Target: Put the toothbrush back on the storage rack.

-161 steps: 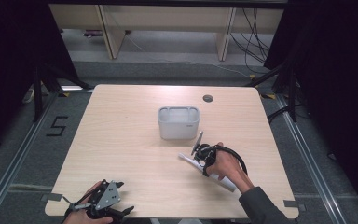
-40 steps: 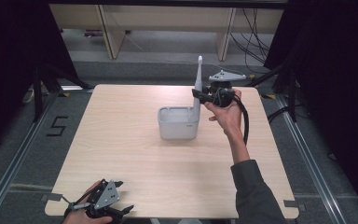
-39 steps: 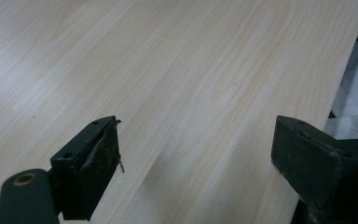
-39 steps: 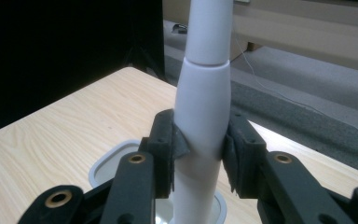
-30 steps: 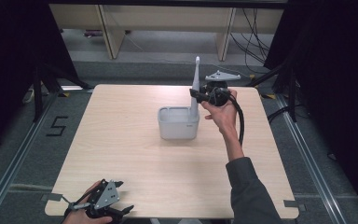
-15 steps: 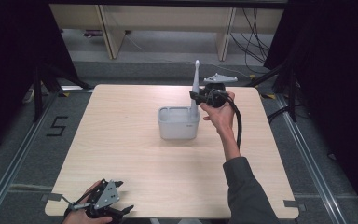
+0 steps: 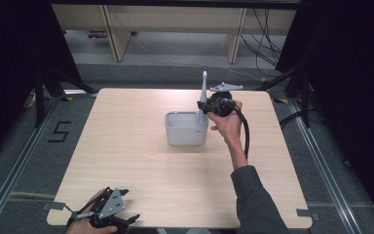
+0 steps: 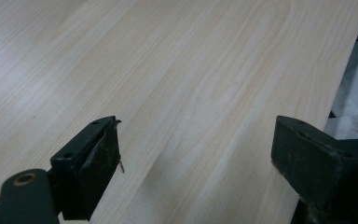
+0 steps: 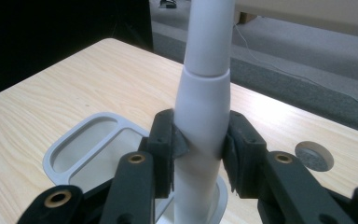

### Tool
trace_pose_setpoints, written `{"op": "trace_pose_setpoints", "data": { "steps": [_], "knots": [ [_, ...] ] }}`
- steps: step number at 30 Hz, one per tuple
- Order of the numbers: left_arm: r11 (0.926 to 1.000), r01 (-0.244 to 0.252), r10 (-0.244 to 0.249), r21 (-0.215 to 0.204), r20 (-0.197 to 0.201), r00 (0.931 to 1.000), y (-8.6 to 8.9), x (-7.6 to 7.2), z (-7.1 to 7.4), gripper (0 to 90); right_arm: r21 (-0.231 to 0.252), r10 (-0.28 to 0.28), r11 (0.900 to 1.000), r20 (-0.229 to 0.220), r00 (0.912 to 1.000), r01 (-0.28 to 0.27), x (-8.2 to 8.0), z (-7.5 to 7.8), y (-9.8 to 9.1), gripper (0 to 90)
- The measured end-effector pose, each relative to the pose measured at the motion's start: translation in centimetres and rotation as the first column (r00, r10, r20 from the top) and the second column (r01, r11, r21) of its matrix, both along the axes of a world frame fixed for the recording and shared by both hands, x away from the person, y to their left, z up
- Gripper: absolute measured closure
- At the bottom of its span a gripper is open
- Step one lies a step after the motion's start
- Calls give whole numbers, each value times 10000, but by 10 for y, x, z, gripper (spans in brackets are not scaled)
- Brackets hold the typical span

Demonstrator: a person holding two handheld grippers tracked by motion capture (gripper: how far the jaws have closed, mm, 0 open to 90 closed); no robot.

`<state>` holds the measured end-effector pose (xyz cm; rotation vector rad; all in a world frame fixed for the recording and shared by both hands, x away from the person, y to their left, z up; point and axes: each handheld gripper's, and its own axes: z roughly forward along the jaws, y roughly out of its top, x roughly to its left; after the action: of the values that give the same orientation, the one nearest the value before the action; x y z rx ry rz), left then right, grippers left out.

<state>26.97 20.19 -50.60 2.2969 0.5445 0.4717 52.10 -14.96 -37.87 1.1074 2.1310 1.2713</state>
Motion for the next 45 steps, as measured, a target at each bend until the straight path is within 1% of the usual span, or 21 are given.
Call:
{"op": "trace_pose_setpoints", "data": {
  "steps": [2, 3, 14, 16, 17, 21, 24, 26, 27, 28, 29, 31, 32, 36, 37, 38, 39, 40, 41, 42, 45],
  "knots": [
    [9999, 44, -45, 166, 40, 10000, 1, 1, 1, 148, -97, -32, 9999, -7, 10000, 32, 0, -1, 0, 666],
    [9999, 24, -25, 123, 23, 10000, 0, 0, 0, 148, 42, -67, 10000, -115, 9999, 67, -1, -2, 1, 666],
    [9998, 52, -53, 205, 34, 10000, 0, 1, 0, 148, -99, -84, 9999, -485, 9988, 79, -6, -20, -1, 666],
    [9997, 4, -6, 238, 96, 10000, 0, 1, 0, 148, -225, -58, 9997, -365, 9993, 50, -6, -21, -2, 666],
    [9999, -36, 33, 169, 183, 9998, 0, 0, -1, 148, -9, -178, 9998, -515, 9985, 178, -8, -21, -1, 666],
    [9997, 38, -39, 231, 42, 10000, 0, 1, 0, 148, -247, 16, 9997, -339, 9994, -24, -7, -21, -2, 666],
    [9998, 120, -120, 159, 33, 9999, 0, 1, 0, 148, -355, -252, 9991, -216, 9994, 244, -8, -20, 0, 667],
    [9998, 53, -53, 216, 35, 10000, 0, 1, 0, 148, -413, -211, 9990, -411, 9989, 194, -8, -20, 0, 667],
    [9997, 62, -64, 241, 46, 10000, 1, 1, 0, 148, -554, -124, 9984, -176, 9998, 114, -7, -21, 0, 667],
    [10000, 9, -9, 1, 3, 10000, 0, 0, -1, 148, -422, -176, 9990, -378, 9991, 160, -8, -22, 2, 667],
    [9999, 102, -102, 29, -7, 9999, 0, 0, -1, 148, -753, -83, 9971, -200, 9998, 68, -7, -22, 2, 667],
    [9997, 134, -135, 195, 37, 9999, 0, 1, 0, 148, -628, -288, 9977, -439, 9986, 260, -8, -23, 4, 668],
    [9997, 78, -81, 231, 153, 9998, 0, 1, 0, 148, -577, -228, 9981, -328, 9992, 209, -7, -24, 5, 667],
    [10000, 22, -22, -29, -3, 10000, -1, 0, -1, 148, -921, -121, 9957, -286, 9995, 94, -5, -25, 5, 668],
    [9997, 8, -9, 232, 39, 10000, 0, 0, 0, 148, -797, -220, 9967, -502, 9985, 179, -6, -25, 6, 668],
    [9999, -8, 4, -167, -193, 9998, -1, -1, -3, 148, -647, -309, 9975, -447, 9985, 279, -6, -27, 7, 668],
    [9999, -8, 4, -167, -193, 9998, -1, -1, -3, 148, -647, -309, 9975, -447, 9985, 279, -6, -27, 7, 668],
    [9998, -13, 9, -180, -222, 9998, -2, -1, -3, 148, -953, -73, 9954, -276, 9996, 46, -4, -28, 5, 668],
    [10000, 17, -17, 23, 30, 10000, -1, 0, -1, 148, -953, -73, 9954, -276, 9996, 46, -4, -28, 5, 668],
    [9999, 67, -68, 101, 58, 10000, 0, 0, -1, 148, -782, -194, 9968, -492, 9986, 155, -5, -29, 6, 668],
    [10000, 48, -48, 24, 42, 10000, -1, 0, -1, 148, -758, -115, 9971, -503, 9987, 76, -4, -31, 5, 670]
  ]
}}
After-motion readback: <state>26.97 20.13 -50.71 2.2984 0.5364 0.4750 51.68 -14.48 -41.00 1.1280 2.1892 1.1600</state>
